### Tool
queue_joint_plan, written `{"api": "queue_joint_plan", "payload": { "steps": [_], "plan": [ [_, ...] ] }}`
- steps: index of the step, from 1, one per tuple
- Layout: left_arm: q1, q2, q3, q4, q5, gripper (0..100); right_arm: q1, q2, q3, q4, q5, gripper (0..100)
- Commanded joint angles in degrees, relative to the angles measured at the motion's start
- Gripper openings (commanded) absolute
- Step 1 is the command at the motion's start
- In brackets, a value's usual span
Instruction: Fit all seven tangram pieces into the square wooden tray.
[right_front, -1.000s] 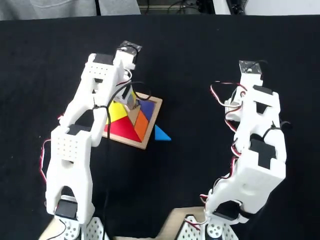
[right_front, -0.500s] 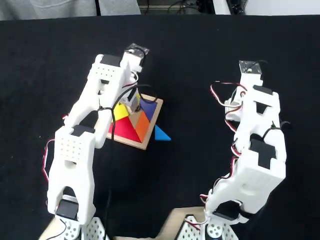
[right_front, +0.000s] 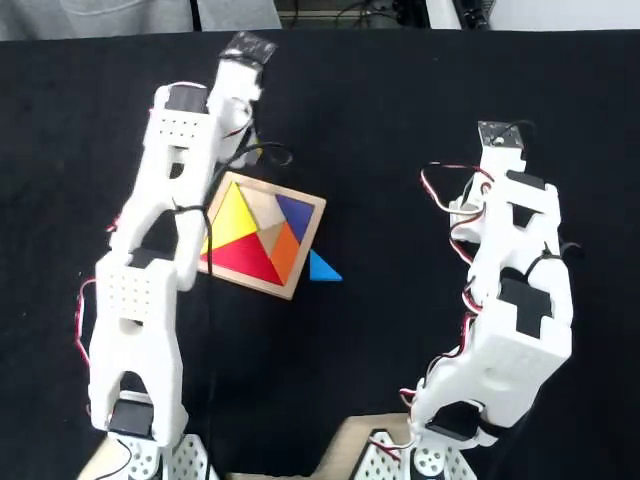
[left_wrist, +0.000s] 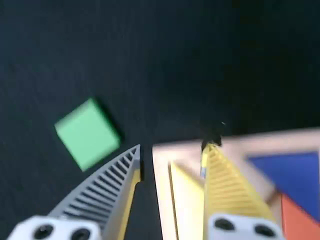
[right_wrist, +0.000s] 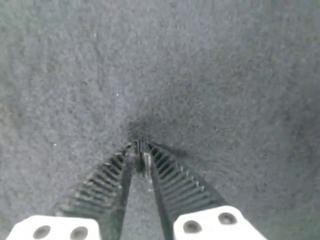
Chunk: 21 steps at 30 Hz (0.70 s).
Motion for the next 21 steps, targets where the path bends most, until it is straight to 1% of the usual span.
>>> {"api": "queue_joint_plan", "payload": {
  "steps": [1,3,5,8,15,18,21],
  "plan": [
    [1.4,4.1,-4.6,-7.2,-0.7,20,-1.7,-3.3,0.1,-1.4,0.4,1.1],
    [1.8,6.9,-4.7,-7.5,-1.2,20,-1.7,-3.2,0.1,-1.4,0.4,1.1],
    [1.7,8.9,-4.7,-6.5,-4.1,20,-1.7,-3.2,0.1,-1.4,0.4,1.1],
    [0.6,9.1,-4.8,-2.0,-9.6,20,-1.8,-3.2,0.1,-1.4,0.4,1.1],
    [-2.9,8.9,-4.8,7.6,-15.9,20,-1.8,-3.2,0.1,-1.4,0.4,1.1],
    [-3.5,8.9,-5.0,13.3,-17.4,20,-1.8,-3.2,0.1,-1.4,0.4,1.1],
    [-3.5,8.9,-9.7,17.7,-17.0,16,-1.8,-3.2,0.1,-1.4,0.4,1.1]
  ]
}}
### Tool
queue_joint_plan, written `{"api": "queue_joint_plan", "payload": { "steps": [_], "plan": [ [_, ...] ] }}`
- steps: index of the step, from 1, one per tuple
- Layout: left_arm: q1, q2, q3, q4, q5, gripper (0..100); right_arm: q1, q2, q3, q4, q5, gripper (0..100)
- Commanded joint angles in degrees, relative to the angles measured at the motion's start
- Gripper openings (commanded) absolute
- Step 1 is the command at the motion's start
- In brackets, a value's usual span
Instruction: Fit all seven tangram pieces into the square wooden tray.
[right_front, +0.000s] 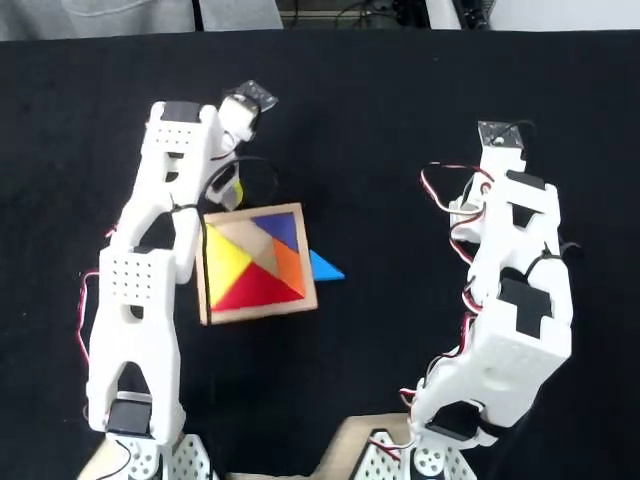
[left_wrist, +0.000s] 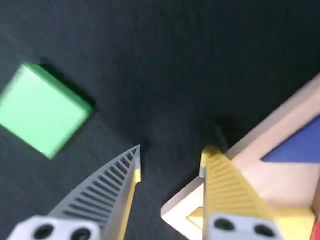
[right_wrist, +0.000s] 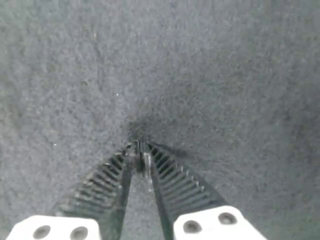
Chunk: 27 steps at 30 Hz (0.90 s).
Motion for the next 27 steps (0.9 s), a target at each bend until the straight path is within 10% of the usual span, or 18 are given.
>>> {"api": "queue_joint_plan", "payload": {
  "steps": [1,7,16,27],
  "plan": [
    [-0.3,-1.1,-9.9,6.9,-0.4,15,-1.8,-3.2,0.1,-1.4,0.4,1.1],
    [-3.8,0.3,-35.4,8.2,12.6,25,-1.8,-3.2,0.1,-1.4,0.4,1.1],
    [-7.3,8.7,-36.8,1.1,36.4,26,-1.8,-3.2,0.2,-1.4,0.4,1.1],
    [-5.4,13.7,-36.4,-5.3,34.1,26,-2.4,-3.2,0.3,-1.4,0.4,1.1]
  ]
}}
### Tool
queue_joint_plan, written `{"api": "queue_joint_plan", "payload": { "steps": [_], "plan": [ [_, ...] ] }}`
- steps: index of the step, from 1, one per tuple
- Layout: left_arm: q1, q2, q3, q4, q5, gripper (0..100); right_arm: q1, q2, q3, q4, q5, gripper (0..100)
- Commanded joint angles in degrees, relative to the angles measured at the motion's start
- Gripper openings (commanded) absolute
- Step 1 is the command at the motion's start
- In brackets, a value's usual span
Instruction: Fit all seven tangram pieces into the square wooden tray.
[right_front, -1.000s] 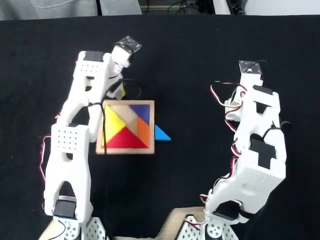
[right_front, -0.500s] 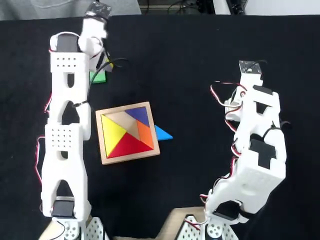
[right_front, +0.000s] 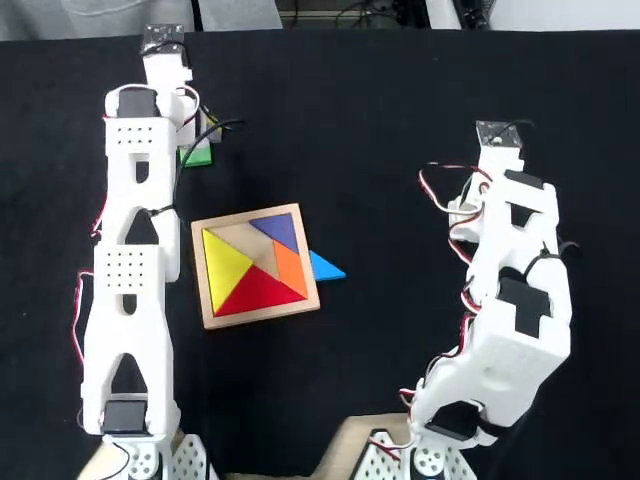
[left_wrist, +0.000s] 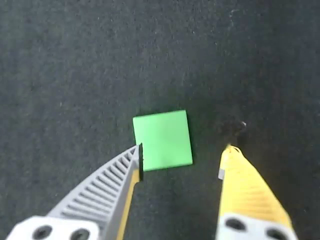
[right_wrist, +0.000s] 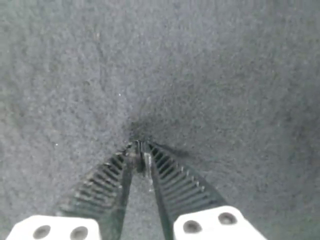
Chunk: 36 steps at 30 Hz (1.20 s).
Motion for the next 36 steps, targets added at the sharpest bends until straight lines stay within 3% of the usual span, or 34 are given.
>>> {"api": "queue_joint_plan", "payload": {
  "steps": [1,7,14,18,21,28,31,36],
  "plan": [
    [1.4,0.7,-2.9,-3.8,0.4,26,-1.9,-3.0,0.3,-1.4,0.4,1.1],
    [-0.2,2.1,-2.9,-5.3,6.4,26,-2.0,-3.0,0.3,-1.4,0.4,1.1],
    [-0.3,2.5,2.5,-7.4,7.1,25,-2.0,-3.0,0.3,-1.4,0.4,1.1],
    [-1.8,2.4,9.3,-13.9,6.7,18,-2.0,-3.0,0.7,-1.4,0.4,1.1],
    [-2.2,1.9,11.1,-14.2,6.7,18,-2.0,-3.0,0.7,-1.4,0.4,1.1],
    [-1.3,1.8,10.9,-8.3,2.5,18,-2.0,-3.0,0.7,-1.4,0.4,1.1],
    [-1.3,1.8,10.9,-3.1,2.2,18,-2.0,-3.0,0.7,-1.4,0.4,1.1],
    [-2.2,2.0,3.8,9.3,-4.2,18,-2.1,-3.0,0.7,-1.4,0.4,1.1]
  ]
}}
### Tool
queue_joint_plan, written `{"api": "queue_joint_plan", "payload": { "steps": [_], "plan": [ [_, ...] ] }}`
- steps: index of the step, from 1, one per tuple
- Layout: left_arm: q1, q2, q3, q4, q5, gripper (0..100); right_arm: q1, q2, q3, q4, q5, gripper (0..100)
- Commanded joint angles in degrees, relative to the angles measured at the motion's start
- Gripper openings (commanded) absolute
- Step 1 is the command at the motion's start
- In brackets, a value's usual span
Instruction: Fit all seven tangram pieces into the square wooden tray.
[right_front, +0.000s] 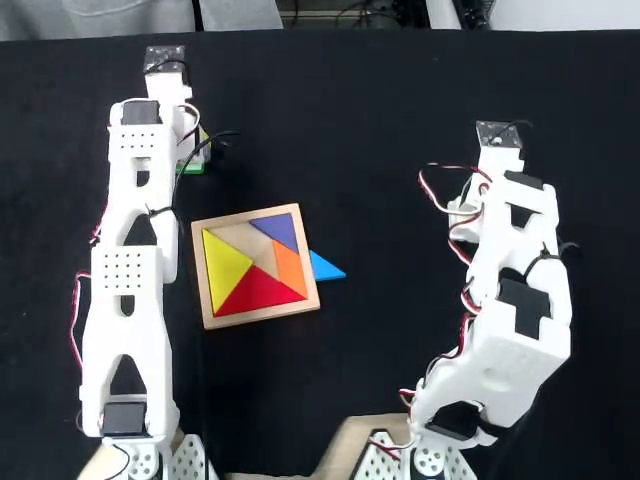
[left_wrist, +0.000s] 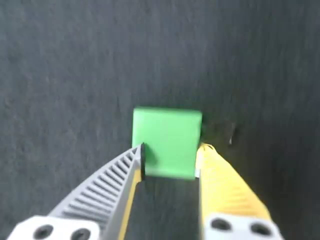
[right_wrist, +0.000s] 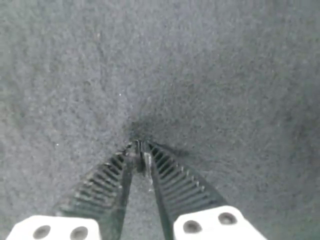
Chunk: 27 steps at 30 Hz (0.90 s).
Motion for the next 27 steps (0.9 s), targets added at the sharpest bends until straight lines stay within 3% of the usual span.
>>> {"api": "queue_joint_plan", "payload": {
  "steps": [1,3,8,13,16,22,27],
  "plan": [
    [-1.1,-0.2,-6.4,13.5,-4.3,18,-2.0,-2.7,0.0,-1.1,0.4,1.1],
    [-1.5,0.1,-8.3,17.3,-4.6,18,-2.0,-2.7,0.0,-1.1,0.4,1.1],
    [-3.7,0.4,-10.6,11.5,-3.8,18,-2.0,-2.7,0.0,-1.1,0.4,1.1],
    [-3.0,-0.8,-14.0,7.9,2.7,19,-2.0,-2.7,0.1,-1.1,0.4,1.1],
    [-1.1,-0.4,-20.8,7.7,2.9,24,-2.0,-2.7,0.1,-1.1,0.4,1.1],
    [3.3,0.6,-20.5,-1.1,2.6,25,-2.0,-2.7,0.1,-1.1,2.5,1.1],
    [3.6,3.6,-14.7,-18.4,2.3,20,-2.1,-2.7,0.1,-1.1,2.6,1.1]
  ]
}}
